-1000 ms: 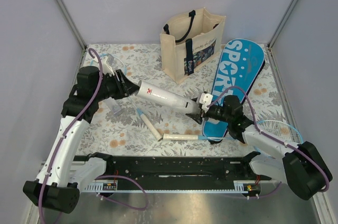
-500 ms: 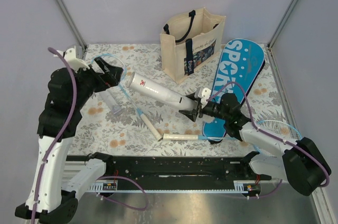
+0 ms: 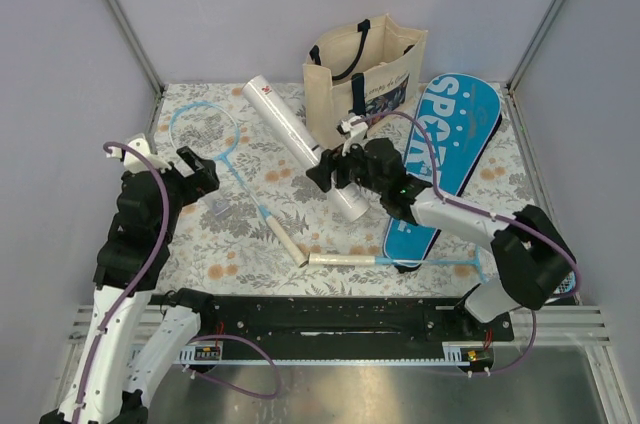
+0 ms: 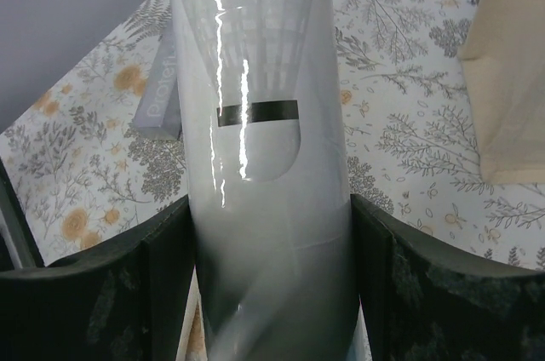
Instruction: Pack up the badminton gear
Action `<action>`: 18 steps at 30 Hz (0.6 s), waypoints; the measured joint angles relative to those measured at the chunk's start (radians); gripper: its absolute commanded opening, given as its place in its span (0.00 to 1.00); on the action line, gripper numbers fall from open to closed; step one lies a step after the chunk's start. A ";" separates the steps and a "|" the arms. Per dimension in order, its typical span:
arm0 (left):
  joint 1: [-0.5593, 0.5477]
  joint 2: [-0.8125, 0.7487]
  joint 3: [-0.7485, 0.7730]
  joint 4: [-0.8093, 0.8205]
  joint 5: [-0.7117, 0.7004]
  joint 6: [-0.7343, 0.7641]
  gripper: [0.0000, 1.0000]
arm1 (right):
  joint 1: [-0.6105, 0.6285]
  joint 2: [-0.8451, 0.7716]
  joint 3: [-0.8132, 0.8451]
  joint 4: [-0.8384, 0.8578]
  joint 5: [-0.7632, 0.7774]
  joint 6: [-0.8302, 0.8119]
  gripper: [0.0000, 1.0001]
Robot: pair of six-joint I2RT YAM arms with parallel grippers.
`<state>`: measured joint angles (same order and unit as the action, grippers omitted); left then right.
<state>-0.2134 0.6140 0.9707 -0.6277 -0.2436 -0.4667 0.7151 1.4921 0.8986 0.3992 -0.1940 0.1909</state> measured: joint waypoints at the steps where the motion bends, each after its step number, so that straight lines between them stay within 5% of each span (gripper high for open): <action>1: 0.000 -0.006 -0.018 -0.003 -0.029 0.000 0.99 | 0.010 0.022 0.019 -0.014 0.026 0.018 0.26; 8: 0.000 -0.045 -0.140 -0.006 -0.194 -0.010 0.99 | 0.086 0.260 0.220 -0.126 0.252 0.132 0.31; 18: 0.000 -0.071 -0.253 0.005 -0.201 -0.016 0.99 | 0.148 0.610 0.654 -0.295 0.478 0.184 0.43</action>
<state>-0.2134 0.5430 0.7181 -0.6224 -0.4442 -0.4828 0.8631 2.1025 1.5528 0.1043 0.2836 0.3748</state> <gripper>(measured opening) 0.988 0.740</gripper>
